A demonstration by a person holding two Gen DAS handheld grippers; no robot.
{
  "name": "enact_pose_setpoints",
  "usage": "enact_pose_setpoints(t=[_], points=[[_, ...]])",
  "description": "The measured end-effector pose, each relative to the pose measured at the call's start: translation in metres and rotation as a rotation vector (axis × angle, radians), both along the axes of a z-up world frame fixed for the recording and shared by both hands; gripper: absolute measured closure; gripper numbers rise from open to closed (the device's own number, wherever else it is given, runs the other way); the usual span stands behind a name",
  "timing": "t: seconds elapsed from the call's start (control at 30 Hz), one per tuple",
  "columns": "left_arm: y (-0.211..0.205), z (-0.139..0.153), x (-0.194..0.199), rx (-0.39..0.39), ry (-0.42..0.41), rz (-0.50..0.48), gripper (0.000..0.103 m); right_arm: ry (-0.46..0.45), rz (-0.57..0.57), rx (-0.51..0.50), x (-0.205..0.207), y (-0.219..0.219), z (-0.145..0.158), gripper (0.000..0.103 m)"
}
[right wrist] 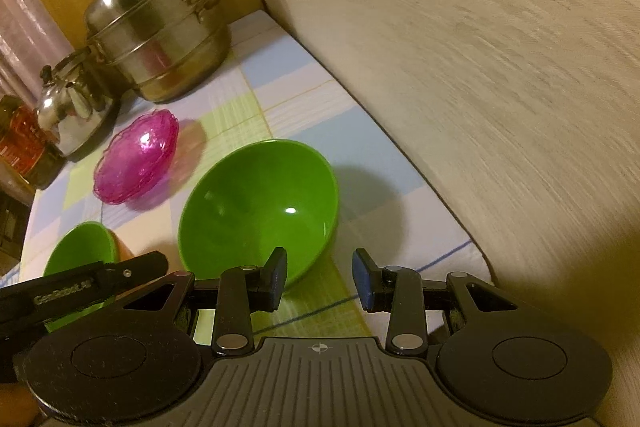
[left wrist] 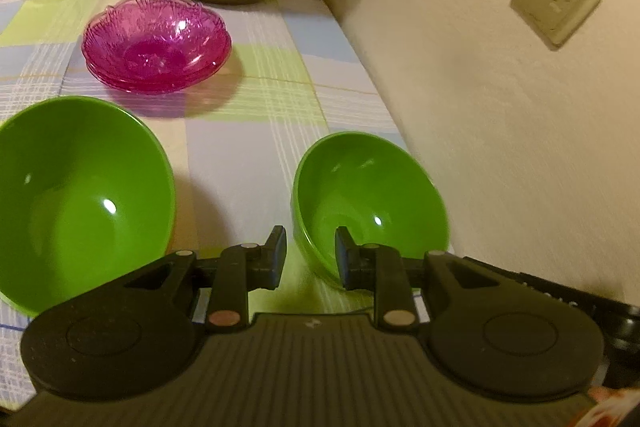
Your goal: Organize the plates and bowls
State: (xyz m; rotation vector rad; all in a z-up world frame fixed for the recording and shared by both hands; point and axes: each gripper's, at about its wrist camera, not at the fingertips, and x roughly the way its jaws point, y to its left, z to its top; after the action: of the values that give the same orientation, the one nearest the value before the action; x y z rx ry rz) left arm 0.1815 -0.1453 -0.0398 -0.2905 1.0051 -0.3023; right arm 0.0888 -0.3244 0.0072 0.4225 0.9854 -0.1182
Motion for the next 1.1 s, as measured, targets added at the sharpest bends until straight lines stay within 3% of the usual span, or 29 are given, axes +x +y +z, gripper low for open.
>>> enact_pose_setpoints(t=[0.6,0.8,0.93,1.1], points=[[-0.024,-0.031,0.038,0.096,0.007,-0.031,0.081,0.051,0.049,-0.031,0.05,-0.004,-0.04,0.067],[-0.03,-0.037,0.044,0.124,0.022,-0.049,0.089,0.062,0.048,-0.015,0.057,-0.007,-0.049,0.068],[-0.032,-0.041,0.046,0.141,0.032,-0.055,0.094,0.071,0.046,-0.017,0.058,-0.008,-0.053,0.088],[-0.034,-0.041,0.046,0.158,0.027,-0.064,0.095,0.075,0.037,-0.026,0.058,-0.007,-0.053,0.092]])
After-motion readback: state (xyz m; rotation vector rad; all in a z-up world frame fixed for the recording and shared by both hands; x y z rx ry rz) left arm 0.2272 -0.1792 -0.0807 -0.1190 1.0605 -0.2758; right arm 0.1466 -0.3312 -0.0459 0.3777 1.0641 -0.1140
